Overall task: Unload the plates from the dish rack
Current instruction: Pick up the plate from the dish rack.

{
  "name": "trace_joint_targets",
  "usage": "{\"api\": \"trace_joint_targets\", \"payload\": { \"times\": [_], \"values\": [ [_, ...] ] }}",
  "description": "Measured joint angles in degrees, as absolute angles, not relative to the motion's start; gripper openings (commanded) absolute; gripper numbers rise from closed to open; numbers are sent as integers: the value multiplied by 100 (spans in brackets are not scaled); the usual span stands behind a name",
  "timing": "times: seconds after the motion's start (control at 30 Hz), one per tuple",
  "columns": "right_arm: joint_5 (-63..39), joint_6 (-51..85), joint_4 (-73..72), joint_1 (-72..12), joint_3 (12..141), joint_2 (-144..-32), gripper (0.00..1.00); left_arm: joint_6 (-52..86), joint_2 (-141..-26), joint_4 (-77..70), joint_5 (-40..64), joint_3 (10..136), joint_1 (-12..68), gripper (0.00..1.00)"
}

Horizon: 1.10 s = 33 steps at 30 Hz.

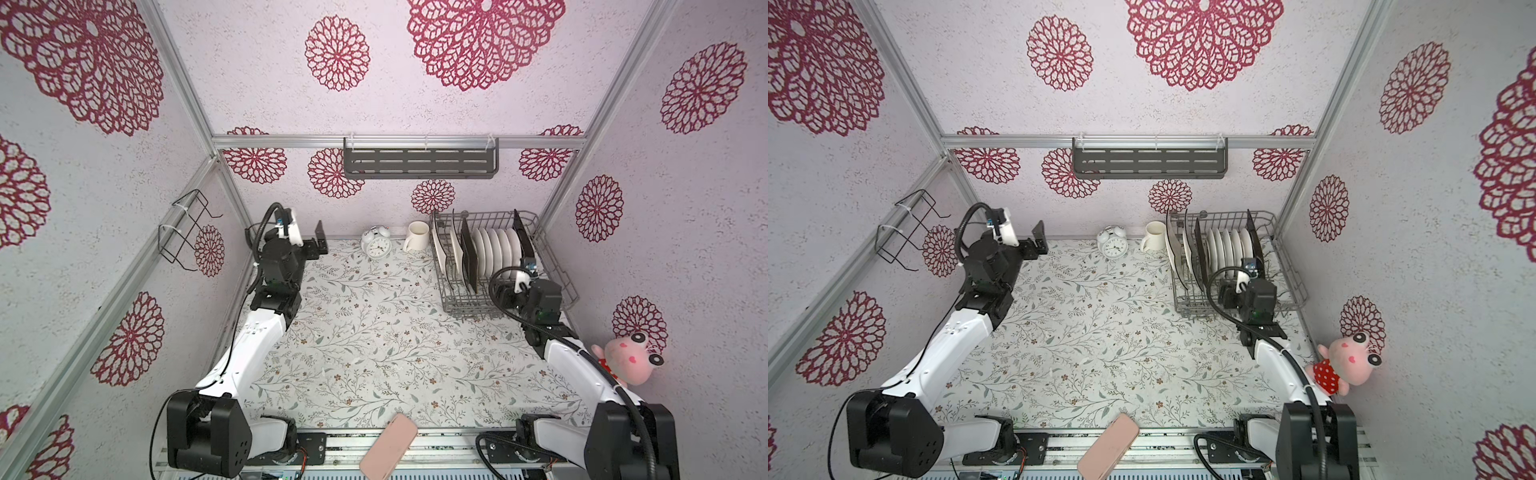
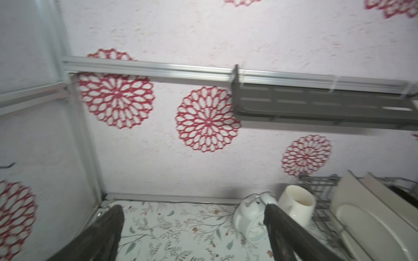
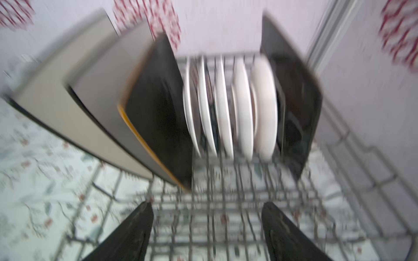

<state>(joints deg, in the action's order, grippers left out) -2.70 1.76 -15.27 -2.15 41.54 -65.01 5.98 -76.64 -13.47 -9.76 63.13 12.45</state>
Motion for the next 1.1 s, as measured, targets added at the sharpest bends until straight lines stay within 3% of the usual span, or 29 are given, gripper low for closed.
{"api": "trace_joint_targets", "payload": {
  "times": [0.17, 0.43, 0.73, 0.9, 1.1],
  "values": [
    [-593, 215, -1476, -381, 4650, -6051, 82, 482, -8152, -744, -794, 6866, 1997, 99],
    [-969, 233, -301, -1201, 5461, -6613, 82, 1044, -8941, -91, -336, 7631, 2178, 95],
    [-1208, 1039, 491, -1406, 6683, -6700, 77, 1389, -10709, 1782, -749, 10943, 3118, 94],
    [-1264, 1271, 353, -1717, 6381, -6547, 78, 1597, -11306, 2569, -1162, 11710, 3597, 94],
    [-1382, 1116, -532, -2012, 5343, -6453, 76, 1844, -11299, 3039, -1468, 11531, 3454, 95]
  ]
}}
